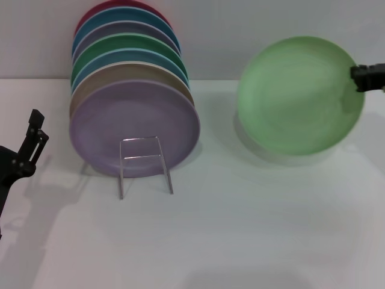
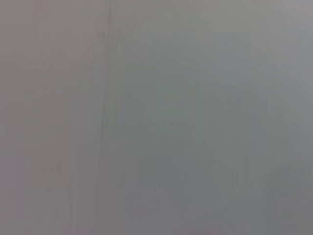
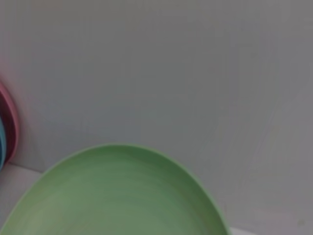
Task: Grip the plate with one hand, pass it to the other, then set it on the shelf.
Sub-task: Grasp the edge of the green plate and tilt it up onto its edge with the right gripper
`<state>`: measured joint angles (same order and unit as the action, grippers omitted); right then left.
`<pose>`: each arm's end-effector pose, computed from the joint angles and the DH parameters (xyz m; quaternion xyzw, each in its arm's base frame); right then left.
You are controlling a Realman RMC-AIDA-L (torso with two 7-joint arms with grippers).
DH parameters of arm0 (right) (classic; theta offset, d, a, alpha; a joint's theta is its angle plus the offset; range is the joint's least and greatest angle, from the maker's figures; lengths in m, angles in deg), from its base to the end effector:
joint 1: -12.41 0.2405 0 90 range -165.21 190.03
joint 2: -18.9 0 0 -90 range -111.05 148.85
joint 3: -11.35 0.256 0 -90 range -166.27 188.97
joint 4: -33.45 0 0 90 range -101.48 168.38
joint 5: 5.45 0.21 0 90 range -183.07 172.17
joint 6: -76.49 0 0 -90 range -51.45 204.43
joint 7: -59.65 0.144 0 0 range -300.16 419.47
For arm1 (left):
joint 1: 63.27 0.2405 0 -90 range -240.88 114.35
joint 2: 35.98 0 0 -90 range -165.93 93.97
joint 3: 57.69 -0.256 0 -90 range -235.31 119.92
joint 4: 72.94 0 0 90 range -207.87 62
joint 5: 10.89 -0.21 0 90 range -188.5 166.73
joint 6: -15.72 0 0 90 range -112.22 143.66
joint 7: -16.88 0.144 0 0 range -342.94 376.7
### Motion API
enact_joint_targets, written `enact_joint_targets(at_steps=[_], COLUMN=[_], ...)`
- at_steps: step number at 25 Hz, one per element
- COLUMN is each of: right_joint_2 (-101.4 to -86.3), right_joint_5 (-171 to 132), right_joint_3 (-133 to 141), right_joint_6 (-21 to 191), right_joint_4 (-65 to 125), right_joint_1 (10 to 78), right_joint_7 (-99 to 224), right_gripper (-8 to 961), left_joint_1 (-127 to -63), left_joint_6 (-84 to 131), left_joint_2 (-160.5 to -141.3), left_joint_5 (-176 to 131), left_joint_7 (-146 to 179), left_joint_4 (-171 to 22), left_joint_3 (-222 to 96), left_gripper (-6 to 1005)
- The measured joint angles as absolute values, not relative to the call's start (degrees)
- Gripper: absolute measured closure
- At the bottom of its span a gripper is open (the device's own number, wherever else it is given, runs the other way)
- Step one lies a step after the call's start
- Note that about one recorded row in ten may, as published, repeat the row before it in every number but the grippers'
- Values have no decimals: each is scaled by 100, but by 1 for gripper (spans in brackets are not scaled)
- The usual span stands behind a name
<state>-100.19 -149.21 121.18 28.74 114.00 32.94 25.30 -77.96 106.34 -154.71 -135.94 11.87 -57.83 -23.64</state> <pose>0.2350 0.4007 0.0841 -0.8021 0.3504 0.0638 0.4794 -0.3047 0.2585 -0.0085 -0.6651 -0.1362 -0.4140 0.6063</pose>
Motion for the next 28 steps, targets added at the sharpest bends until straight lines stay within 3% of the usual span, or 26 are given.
enact_joint_targets(at_steps=[14,28], right_joint_2=[-10039,-10052], right_joint_5=[-14861,-14834], right_joint_3=[10364,8545], right_joint_6=[6206,10664], right_joint_4=[10664,8419], right_joint_1=[2894,2911], right_joint_7=[2576,3583], right_gripper=[932,933], left_joint_1=[-7834,-7715], left_joint_6=[10624,10920], left_joint_2=[-15462,-15463], left_joint_5=[-13596,-13612], left_joint_7=[1178,1178], left_joint_4=[-5791,-5772], left_joint_3=[-2329,-2449], left_gripper=[217,220])
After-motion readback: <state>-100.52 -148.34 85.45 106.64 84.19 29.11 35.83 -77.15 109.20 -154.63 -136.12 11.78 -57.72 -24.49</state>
